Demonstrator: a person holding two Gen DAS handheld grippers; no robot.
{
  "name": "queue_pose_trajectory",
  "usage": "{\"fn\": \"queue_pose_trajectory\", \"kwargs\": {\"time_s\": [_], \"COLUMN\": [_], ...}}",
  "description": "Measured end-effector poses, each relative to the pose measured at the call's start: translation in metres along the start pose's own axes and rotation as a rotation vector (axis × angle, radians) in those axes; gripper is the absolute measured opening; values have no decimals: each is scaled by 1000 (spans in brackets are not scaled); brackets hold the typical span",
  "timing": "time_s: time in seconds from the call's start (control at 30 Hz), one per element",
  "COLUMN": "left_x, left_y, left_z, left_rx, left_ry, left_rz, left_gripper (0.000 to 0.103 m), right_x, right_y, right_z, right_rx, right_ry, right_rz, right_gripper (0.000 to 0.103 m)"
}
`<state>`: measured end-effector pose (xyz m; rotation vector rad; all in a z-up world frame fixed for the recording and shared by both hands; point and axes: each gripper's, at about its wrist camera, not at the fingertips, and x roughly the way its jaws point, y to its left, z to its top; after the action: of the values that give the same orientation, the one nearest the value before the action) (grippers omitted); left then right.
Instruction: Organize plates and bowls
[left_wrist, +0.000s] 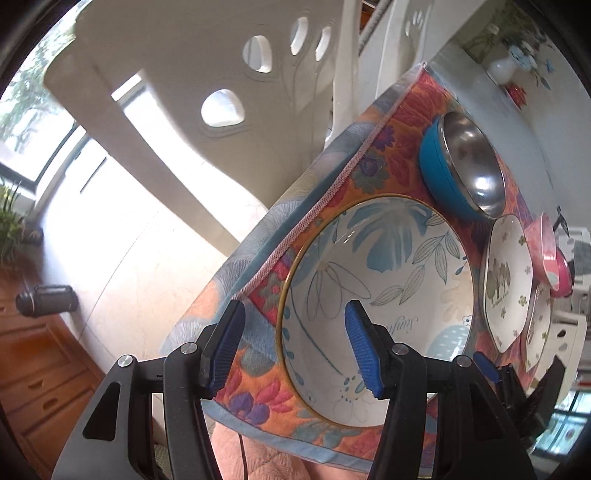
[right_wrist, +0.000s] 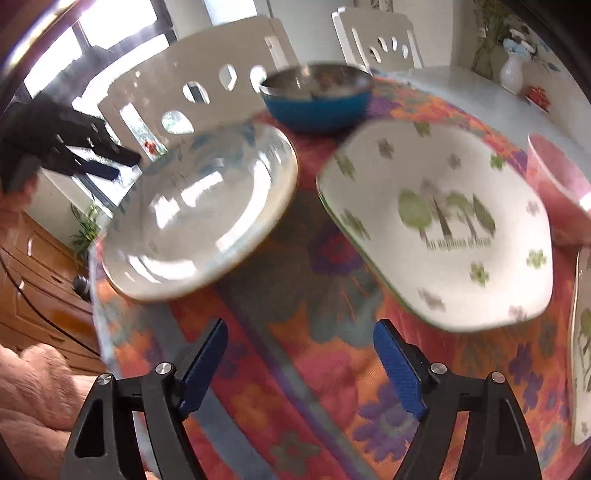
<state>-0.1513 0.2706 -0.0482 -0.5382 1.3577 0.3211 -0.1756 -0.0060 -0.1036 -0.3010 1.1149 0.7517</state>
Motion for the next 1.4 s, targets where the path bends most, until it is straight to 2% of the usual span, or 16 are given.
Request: {"fn": "queue_pose_trajectory", "kwargs": {"time_s": [0.03, 0.07, 0.1, 0.13, 0.2, 0.27, 0.43, 0.67, 0.87, 1.23, 1.4], "left_x": [0, -2, -3, -2, -2, -4, -16, -34, -42, -33, -34], "left_y": [-2, -2, -1, -4, -5, -5, -5, -8, -19, -6, -3], "left_z": [-2, -5, -7, -8, -11, -14, -14, -1, 8, 14, 21], "left_rx": [-11, -28, -41, -53, -83, -113, -172, -216, -197, -183, -155], "left_ry": [-4, -11, -15, -17, -17, -21, -42, -91, -118, -88, -89], "left_rz": [6, 13, 16, 20, 32, 25, 19, 11, -23, -52, -90], "left_gripper": [54, 54, 54, 54, 54, 54, 54, 54, 54, 54, 54], "right_x": [-3, 0, 7, 14, 16, 16, 19, 19, 19, 19, 19], "right_y": [2, 6, 8, 13, 14, 9, 10, 11, 11, 10, 10], "right_z": [-5, -4, -4, -3, -6, -7, -7, -7, -7, -7, -7], "right_rx": [-43, -80, -114, -162, -186, -169, -176, -177, -177, -177, -177], "right_ry": [-48, -67, -69, -92, -138, -139, -138, -139, -138, -138, -138], "right_rz": [3, -9, -34, -79, -72, -49, -58, -59, -59, -59, -59], "right_gripper": [87, 98, 103, 103, 103, 103, 103, 103, 103, 103, 103]}}
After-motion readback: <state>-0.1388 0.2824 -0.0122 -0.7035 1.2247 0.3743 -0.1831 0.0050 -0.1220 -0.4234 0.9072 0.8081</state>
